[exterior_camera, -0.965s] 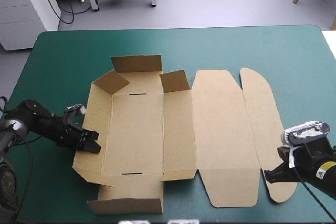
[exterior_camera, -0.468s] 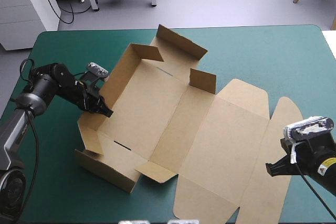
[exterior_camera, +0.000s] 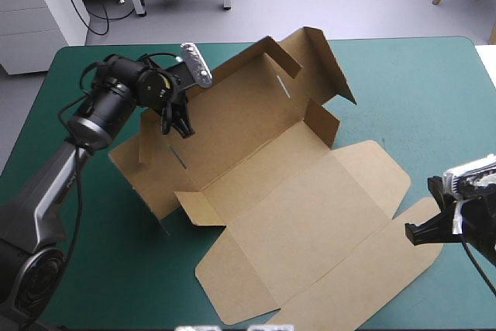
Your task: Fold the box
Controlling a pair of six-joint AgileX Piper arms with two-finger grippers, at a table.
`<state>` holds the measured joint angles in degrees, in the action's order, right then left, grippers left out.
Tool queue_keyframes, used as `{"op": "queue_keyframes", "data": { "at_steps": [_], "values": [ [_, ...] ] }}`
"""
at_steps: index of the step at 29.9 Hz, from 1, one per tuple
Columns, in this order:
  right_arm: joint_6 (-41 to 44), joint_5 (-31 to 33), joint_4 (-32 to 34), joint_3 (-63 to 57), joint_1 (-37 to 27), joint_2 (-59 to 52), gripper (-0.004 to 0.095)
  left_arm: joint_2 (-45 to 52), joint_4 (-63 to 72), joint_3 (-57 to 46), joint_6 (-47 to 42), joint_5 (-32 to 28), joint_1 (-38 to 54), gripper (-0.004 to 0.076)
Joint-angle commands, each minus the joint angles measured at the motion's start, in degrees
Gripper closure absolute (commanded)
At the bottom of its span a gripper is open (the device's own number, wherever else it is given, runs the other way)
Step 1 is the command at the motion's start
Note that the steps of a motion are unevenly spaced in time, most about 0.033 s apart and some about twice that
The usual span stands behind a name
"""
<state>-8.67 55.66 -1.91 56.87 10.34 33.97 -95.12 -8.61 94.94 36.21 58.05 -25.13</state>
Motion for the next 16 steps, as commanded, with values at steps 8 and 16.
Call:
{"op": "queue_keyframes", "data": {
  "at_steps": [8, 16],
  "values": [
    [2.22, -2.08, 1.91, 2.89, -0.42, 0.12, 0.0927, 1.12, -13.82, 0.09, 3.77, -16.17, -10.29, 0.0734],
    [4.32, -1.21, 4.09, 2.89, -0.42, 0.12, 0.0927, 3.4, -26.06, -6.9, -2.95, -22.61, -16.04, 0.0734]
  ]
}}
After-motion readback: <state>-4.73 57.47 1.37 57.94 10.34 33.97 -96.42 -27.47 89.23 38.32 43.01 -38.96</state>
